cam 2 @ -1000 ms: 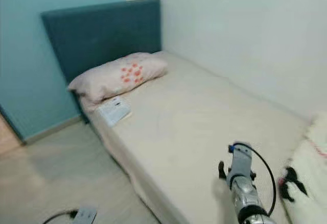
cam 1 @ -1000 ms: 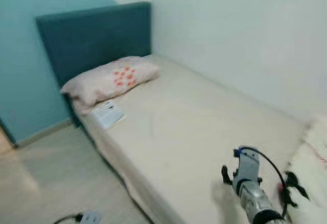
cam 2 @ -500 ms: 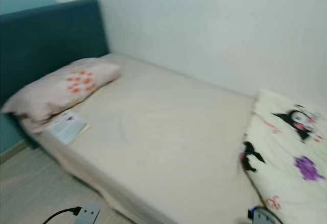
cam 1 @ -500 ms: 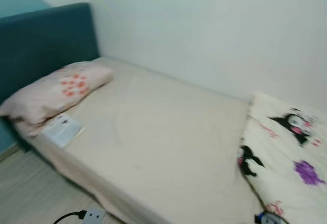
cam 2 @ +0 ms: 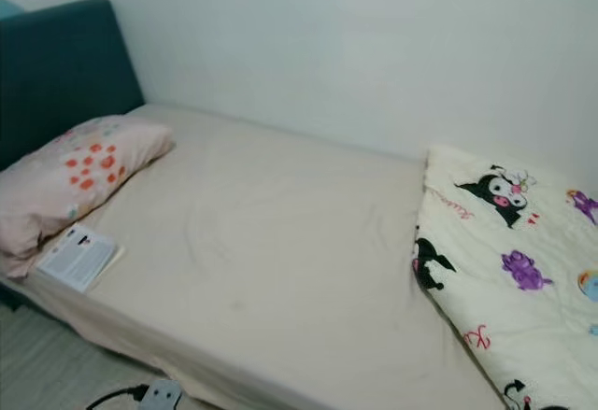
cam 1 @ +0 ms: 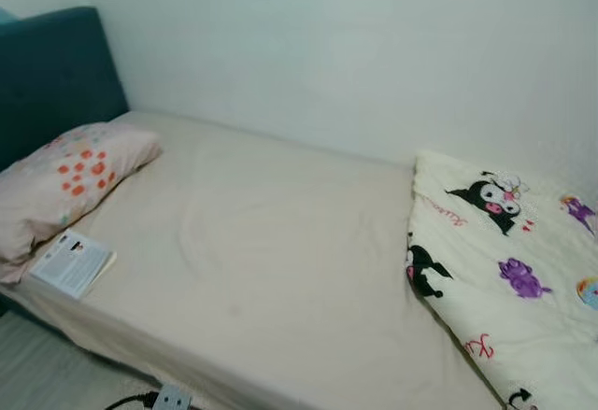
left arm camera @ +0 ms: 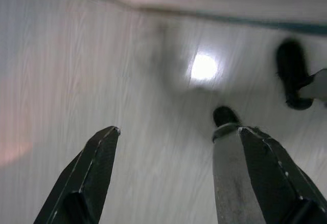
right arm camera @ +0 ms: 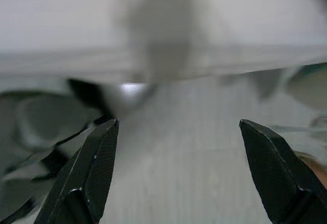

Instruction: Clean up the room

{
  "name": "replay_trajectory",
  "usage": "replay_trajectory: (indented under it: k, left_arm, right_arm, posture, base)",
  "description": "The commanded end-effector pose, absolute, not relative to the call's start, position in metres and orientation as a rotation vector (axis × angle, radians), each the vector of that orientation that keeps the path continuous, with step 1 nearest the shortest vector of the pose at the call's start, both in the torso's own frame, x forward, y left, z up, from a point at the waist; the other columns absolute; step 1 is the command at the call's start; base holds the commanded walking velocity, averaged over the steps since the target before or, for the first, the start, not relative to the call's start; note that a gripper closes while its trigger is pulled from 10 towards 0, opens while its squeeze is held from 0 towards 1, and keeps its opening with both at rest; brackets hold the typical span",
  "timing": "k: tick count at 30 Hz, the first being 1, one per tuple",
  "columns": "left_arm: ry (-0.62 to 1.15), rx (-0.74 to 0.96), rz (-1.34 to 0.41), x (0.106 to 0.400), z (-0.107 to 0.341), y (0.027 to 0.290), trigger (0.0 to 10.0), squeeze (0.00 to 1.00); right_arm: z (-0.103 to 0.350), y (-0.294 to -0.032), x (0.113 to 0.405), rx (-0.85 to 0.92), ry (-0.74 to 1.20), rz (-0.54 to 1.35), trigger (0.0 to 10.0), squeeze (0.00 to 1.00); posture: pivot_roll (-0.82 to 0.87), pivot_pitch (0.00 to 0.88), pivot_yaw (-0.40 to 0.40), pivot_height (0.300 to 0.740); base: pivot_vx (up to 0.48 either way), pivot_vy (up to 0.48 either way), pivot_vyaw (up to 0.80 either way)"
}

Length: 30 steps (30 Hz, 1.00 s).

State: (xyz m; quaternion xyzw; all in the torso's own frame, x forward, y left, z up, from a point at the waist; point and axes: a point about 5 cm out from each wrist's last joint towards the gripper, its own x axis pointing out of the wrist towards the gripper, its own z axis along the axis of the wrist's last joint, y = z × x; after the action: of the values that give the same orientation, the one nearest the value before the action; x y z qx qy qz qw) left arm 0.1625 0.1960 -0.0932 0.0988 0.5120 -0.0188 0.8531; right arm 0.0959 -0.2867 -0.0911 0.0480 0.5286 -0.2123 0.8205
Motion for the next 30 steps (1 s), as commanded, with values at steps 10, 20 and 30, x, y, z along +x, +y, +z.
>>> replay_trajectory:
  k: [10, 20, 30]
  left_arm:
    - [1.098, 0.191, -0.044, 0.159, -0.094, 0.198, 10.0, 0.0]
    - [1.113, 0.198, -0.045, 0.157, -0.095, 0.201, 10.0, 0.0]
    - [1.128, 0.207, -0.021, 0.155, -0.095, 0.205, 10.0, 0.0]
  right_arm:
    - [-0.094, -0.288, 0.079, 0.1, 1.164, -0.437, 10.0, 0.0]
    - [-0.098, -0.273, 0.084, 0.106, 1.166, -0.411, 10.0, 0.0]
    - [-0.101, -0.254, 0.101, 0.11, 1.138, -0.371, 10.0, 0.0]
  posture:
    - [-0.07, 0.0, -0.009, 0.74]
    - [-0.07, 0.0, -0.005, 0.74]
    - [-0.08, 0.0, -0.003, 0.74]
  base:
    - [0.0, 0.0, -0.71]
    - [0.0, 0.0, -0.7]
    - [0.0, 0.0, -0.71]
